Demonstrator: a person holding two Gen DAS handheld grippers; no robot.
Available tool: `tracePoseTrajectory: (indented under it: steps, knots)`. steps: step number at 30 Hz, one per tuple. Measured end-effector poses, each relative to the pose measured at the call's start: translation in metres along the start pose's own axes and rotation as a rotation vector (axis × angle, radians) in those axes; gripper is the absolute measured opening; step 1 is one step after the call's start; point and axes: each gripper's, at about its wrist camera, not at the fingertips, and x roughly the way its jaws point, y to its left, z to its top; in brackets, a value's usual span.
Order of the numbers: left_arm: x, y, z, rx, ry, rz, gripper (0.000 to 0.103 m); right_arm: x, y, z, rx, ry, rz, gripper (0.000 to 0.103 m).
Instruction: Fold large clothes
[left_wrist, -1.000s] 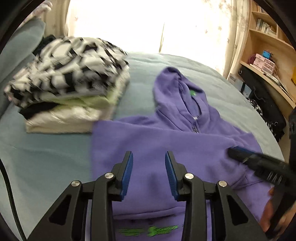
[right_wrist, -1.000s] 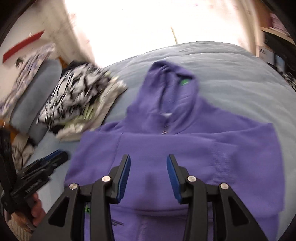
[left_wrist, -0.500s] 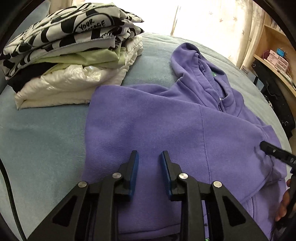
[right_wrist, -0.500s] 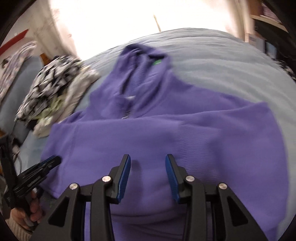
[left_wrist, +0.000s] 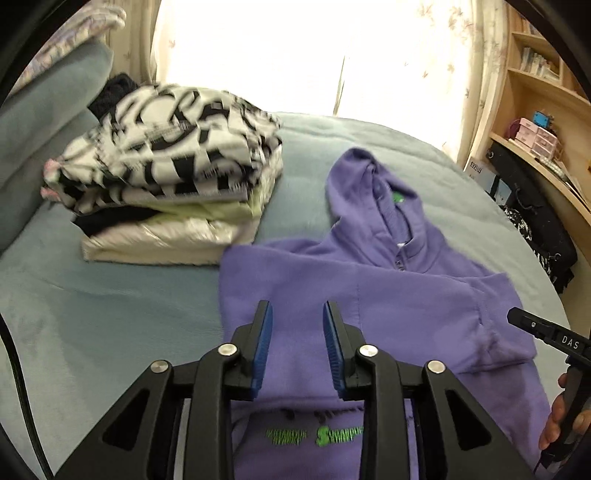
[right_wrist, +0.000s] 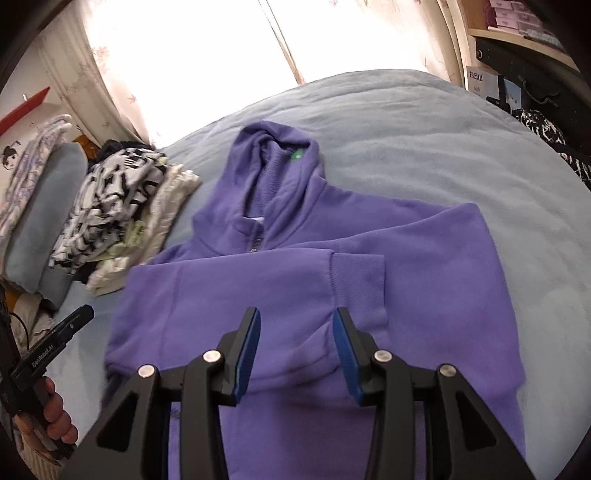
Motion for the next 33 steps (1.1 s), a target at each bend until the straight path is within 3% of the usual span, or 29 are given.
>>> tracePoseTrajectory:
  steps: [3, 8, 12, 21, 25, 33]
  knots:
    - [-0.029, -0.001, -0.004, 0.005, -0.042, 0.021, 0.05, -0.026, 0.008, -0.008, 0.0, -0.022, 0.022, 0.042]
    - [-0.083, 0.002, -0.022, 0.032, -0.091, 0.034, 0.053, -0.069, 0.018, -0.026, 0.002, -0.058, 0.061, 0.046]
    - [-0.111, 0.01, -0.043, 0.046, -0.096, 0.047, 0.061, -0.098, 0.022, -0.045, -0.005, -0.073, 0.076, 0.048]
    - [-0.147, 0.043, -0.101, 0.06, -0.021, 0.036, 0.063, -0.145, 0.026, -0.088, -0.027, -0.082, 0.064, 0.048]
    - [-0.154, 0.057, -0.122, 0.053, 0.015, 0.028, 0.065, -0.16, 0.024, -0.105, -0.027, -0.092, 0.063, 0.057]
    - [-0.152, 0.08, -0.164, -0.028, 0.104, -0.049, 0.066, -0.173, 0.01, -0.14, -0.049, -0.046, 0.064, 0.06]
